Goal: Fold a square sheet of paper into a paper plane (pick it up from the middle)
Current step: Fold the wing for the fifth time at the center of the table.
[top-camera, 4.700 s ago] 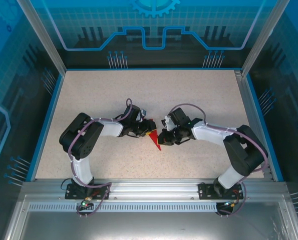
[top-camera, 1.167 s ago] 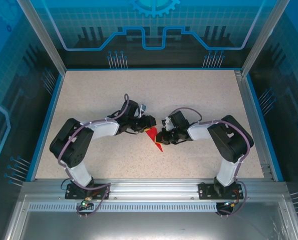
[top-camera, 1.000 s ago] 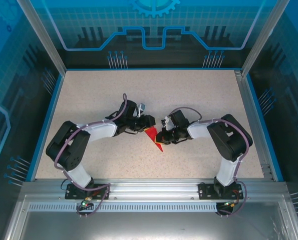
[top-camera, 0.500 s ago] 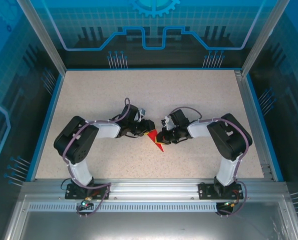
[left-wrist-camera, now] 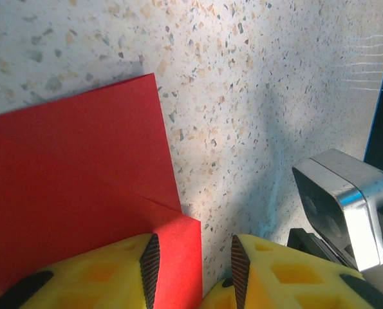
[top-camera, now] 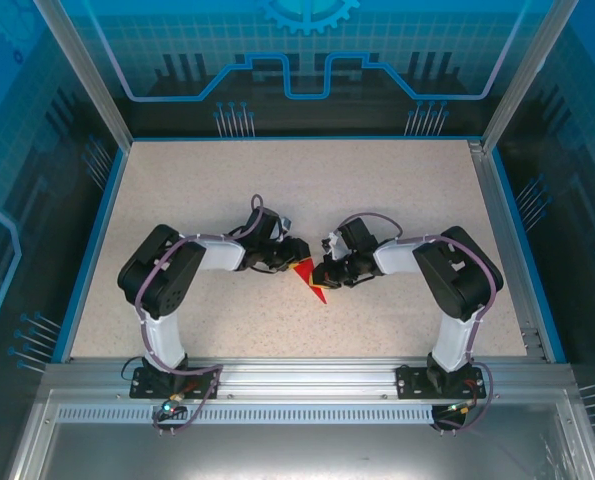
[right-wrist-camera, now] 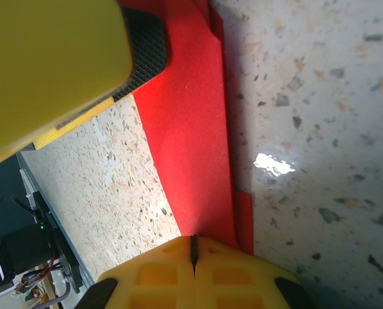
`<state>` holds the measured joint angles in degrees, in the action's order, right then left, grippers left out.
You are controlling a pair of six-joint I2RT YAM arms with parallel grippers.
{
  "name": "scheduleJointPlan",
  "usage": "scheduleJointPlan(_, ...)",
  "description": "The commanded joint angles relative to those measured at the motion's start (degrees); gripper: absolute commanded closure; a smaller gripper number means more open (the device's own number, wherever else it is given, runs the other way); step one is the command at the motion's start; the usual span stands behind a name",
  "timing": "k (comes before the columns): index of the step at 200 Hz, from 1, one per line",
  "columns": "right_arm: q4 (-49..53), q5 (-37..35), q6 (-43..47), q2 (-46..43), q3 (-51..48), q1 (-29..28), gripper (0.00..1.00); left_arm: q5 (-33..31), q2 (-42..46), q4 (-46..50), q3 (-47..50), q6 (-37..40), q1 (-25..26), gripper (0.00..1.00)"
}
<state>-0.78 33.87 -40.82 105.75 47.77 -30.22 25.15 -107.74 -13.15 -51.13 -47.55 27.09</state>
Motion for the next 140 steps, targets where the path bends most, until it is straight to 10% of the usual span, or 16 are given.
scheduleJointPlan(1, 9.7, -4.0, 1.7, 2.9, -1.4, 0.8, 0.99, -4.4, -2.5, 2.8, -1.0, 3.9, -3.3, 0.61)
scheduleJointPlan(140, 11.8, -3.5, 2.8, 2.8, -0.2, 0.8, 0.99, -1.7, -2.4, 5.5, -3.3, 8.9, -11.1, 0.61)
